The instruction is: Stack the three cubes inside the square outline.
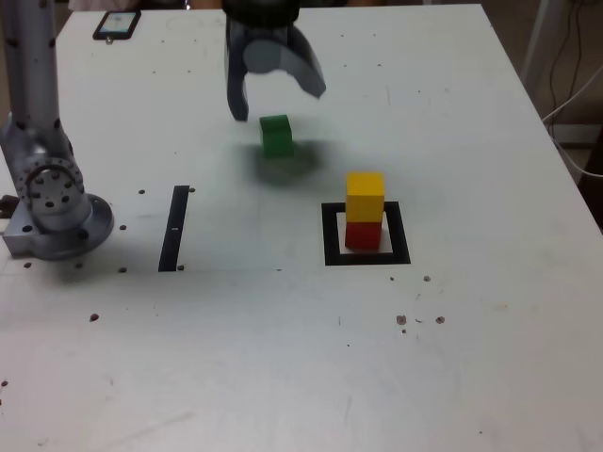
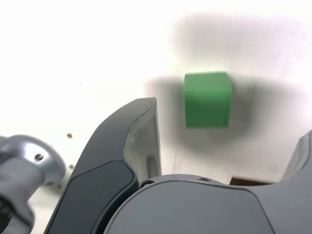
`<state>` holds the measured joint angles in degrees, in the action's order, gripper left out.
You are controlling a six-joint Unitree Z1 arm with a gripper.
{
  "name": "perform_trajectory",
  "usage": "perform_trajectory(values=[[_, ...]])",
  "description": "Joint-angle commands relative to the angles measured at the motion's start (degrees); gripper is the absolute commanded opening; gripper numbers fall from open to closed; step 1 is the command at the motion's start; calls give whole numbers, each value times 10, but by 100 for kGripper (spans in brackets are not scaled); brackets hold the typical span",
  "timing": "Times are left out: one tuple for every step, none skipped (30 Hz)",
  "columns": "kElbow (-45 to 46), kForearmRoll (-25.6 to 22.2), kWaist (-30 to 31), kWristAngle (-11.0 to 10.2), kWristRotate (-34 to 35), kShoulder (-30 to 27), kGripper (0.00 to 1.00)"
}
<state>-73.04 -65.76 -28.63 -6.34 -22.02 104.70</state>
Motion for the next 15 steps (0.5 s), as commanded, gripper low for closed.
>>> perform_trajectory(values=[[18,24,5,1,5,14,100],[24,33,7,2,7,19,100],[29,40,9,3,10,25,100],[33,48,11,3,12,32,99],[34,52,11,3,14,38,99],[34,56,12,2,15,44,98],[33,59,12,2,16,50,97],[31,61,12,1,16,56,95],[29,63,11,1,17,62,94],[27,65,11,0,17,66,92],[26,67,10,0,17,70,90],[24,69,10,0,17,73,88],[22,69,9,-1,17,76,86],[20,70,8,-1,17,77,84],[19,69,8,-1,18,78,81]])
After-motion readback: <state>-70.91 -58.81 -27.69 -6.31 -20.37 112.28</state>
